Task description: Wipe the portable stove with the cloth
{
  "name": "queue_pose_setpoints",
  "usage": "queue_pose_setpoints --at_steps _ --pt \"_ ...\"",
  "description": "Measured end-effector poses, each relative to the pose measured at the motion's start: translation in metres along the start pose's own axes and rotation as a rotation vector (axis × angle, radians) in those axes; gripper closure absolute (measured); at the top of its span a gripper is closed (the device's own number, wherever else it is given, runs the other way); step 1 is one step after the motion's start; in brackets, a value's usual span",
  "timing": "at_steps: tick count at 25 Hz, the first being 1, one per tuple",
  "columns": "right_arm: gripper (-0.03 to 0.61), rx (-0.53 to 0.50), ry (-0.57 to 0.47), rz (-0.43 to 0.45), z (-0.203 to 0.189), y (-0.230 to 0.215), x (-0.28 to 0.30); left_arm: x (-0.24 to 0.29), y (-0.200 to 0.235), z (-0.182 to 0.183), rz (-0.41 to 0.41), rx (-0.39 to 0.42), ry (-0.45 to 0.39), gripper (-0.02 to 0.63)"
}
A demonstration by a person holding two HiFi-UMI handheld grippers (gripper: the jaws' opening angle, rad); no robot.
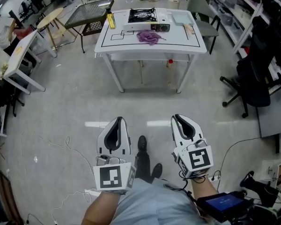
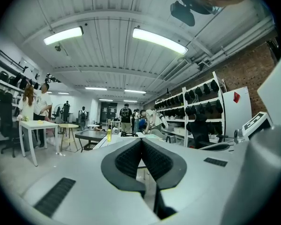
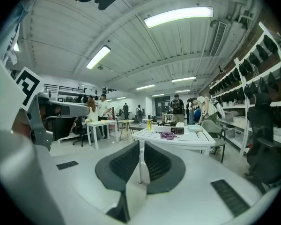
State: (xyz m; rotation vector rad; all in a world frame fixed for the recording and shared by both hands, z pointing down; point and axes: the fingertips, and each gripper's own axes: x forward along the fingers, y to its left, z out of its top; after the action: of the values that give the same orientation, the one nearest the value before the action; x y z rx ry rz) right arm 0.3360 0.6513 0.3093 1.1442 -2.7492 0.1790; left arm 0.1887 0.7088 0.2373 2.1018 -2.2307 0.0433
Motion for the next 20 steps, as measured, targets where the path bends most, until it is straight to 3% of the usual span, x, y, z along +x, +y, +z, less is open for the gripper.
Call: queue_pose_setpoints --at_steps 9,20 --pt "0.525 0.007 0.057 -0.009 0.008 -0.025 0.123 0.113 0.060 -0.002 -0.009 -0.017 0.030 0.597" --pt "0.525 -0.045 -0.017 -0.034 0.084 -0.034 0.237 0.209 0.128 0.054 -0.050 -0.001 -0.054 0.597"
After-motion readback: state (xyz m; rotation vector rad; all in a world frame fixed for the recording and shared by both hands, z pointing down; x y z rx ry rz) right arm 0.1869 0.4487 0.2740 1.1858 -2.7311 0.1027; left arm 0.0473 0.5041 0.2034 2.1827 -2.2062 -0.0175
